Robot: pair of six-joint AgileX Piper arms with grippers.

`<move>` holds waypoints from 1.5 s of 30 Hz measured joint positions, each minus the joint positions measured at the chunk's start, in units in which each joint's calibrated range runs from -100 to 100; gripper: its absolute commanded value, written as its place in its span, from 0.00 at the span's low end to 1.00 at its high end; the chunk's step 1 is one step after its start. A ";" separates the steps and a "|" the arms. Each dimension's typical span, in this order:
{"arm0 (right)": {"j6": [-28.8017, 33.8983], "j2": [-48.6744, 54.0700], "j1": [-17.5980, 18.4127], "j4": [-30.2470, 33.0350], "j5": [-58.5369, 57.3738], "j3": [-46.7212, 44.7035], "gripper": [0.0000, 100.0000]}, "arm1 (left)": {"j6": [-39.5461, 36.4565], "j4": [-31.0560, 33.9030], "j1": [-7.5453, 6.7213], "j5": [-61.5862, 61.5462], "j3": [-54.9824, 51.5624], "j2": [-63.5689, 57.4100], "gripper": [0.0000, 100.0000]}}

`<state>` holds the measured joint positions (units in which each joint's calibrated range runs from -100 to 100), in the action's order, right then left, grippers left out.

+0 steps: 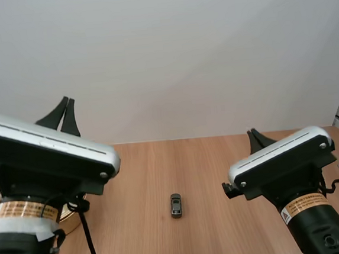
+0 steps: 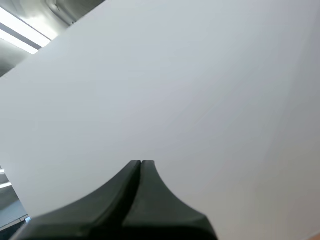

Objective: Open the pot, put the car inside, and close it

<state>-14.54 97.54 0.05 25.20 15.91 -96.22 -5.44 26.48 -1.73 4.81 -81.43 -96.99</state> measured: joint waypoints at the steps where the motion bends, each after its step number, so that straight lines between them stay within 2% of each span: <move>1: 1.05 -1.62 0.00 0.00 1.69 1.85 0.00 | -1.60 1.76 0.00 -1.65 2.14 1.07 0.00; 4: 4.48 -7.23 0.26 -0.40 3.31 7.55 0.00 | -5.93 6.70 1.21 -9.89 7.15 4.46 0.00; 7: 5.76 -12.78 0.92 -3.40 1.44 13.87 0.00 | -10.61 11.64 2.73 -17.46 10.91 8.55 0.00; 12: 2.38 -22.32 4.28 -12.31 -11.12 23.95 0.00 | -17.74 17.23 2.82 -30.75 14.68 17.22 0.00; 16: -3.25 -29.88 8.44 -18.63 -20.96 31.94 0.00 | -23.37 16.41 3.11 -41.03 18.76 24.72 0.00; 21: -10.66 -39.41 11.51 -27.24 -34.76 42.03 0.00 | -24.69 10.09 4.07 -53.72 22.88 32.88 0.00; 22: -12.28 -41.32 11.51 -29.03 -36.81 43.66 0.10 | -24.08 9.39 4.07 -56.39 22.88 33.91 0.01; 23: -13.80 -42.86 11.51 -30.81 -39.54 45.30 0.28 | -23.14 9.13 4.07 -59.26 22.88 34.55 0.06; 24: -15.29 -43.98 11.51 -32.62 -42.52 46.46 0.53 | -21.97 9.07 4.07 -61.91 22.88 34.88 0.12; 25: -16.27 -44.62 11.51 -34.00 -44.72 47.28 0.81 | -20.62 9.20 4.07 -64.50 22.88 35.04 0.26; 26: -17.18 -44.95 11.51 -35.60 -47.22 47.73 1.00 | -19.49 9.83 4.07 -67.42 22.88 35.04 0.39; 28: -18.26 -45.00 11.51 -37.72 -53.06 47.74 1.00 | -18.38 11.91 4.07 -72.11 22.88 35.19 0.82; 29: -18.89 -45.00 11.51 -38.30 -55.57 47.74 1.00 | -18.14 13.46 4.07 -74.92 22.88 35.57 1.00; 32: -20.75 -45.00 11.51 -40.28 -63.29 47.74 1.00 | -18.43 17.49 4.07 -82.58 22.88 36.99 1.00; 36: -20.83 -45.00 11.51 -44.55 -73.67 47.74 1.00 | -18.01 18.38 4.07 -92.71 22.88 38.62 1.00; 41: -21.60 -45.00 11.51 -49.66 -86.67 47.74 1.00 | -19.55 13.32 4.07 -96.91 22.88 40.17 1.00; 45: -22.74 -45.00 11.51 -49.91 -92.84 47.74 1.00 | -21.28 10.50 4.07 -91.40 22.88 41.81 1.00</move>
<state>-37.28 52.54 11.56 -24.71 -76.93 -48.48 -26.72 36.97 2.34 -86.59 -58.55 -55.19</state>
